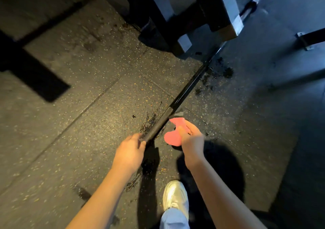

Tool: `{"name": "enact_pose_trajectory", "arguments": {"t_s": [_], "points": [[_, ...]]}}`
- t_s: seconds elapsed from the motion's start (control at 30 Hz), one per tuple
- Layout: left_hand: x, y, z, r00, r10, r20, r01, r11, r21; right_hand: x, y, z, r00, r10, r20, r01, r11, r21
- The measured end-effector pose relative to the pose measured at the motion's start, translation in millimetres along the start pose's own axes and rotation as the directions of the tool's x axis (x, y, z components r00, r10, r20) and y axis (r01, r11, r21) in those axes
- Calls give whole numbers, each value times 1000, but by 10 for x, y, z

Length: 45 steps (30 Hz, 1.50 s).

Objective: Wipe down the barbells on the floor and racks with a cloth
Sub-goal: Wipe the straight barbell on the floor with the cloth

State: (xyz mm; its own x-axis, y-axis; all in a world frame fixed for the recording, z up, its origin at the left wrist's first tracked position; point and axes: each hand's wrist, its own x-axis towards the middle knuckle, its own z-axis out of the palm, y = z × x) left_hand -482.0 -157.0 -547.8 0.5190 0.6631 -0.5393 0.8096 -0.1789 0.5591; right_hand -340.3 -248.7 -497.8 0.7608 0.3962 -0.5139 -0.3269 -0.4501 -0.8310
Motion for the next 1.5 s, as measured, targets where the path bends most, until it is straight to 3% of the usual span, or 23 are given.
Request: {"name": "enact_pose_trajectory", "arguments": {"t_s": [0.3,0.43,0.67,0.8,1.1,1.37,1.5], "points": [[-715,1029,-909,992,-95,88,101,993,-62,-684,-1179,-423,985,152,-76,-149,988,49],[-916,1481,-1268,978,-187,87,197,973,-118,-885,-1706,-612,990,131,-59,-134,990,-35],[-848,1978,-1450,967,-224,125,244,954,-172,-749,-2083,-812,981,165,-103,-180,970,-162],[-673,2119,-1488,966,-201,162,226,962,-155,-612,-2237,-922,959,237,-152,-244,969,-26],[-371,2410,-1626,949,-248,194,282,944,-171,-125,-2578,-1036,963,184,-196,-205,974,-93],[-78,2619,-1472,909,-362,206,401,894,-201,624,-2731,-1034,995,88,40,-70,943,-325],[83,2709,-1121,833,-518,192,550,814,-186,1253,-2512,-1020,936,184,300,52,770,-636]]}}
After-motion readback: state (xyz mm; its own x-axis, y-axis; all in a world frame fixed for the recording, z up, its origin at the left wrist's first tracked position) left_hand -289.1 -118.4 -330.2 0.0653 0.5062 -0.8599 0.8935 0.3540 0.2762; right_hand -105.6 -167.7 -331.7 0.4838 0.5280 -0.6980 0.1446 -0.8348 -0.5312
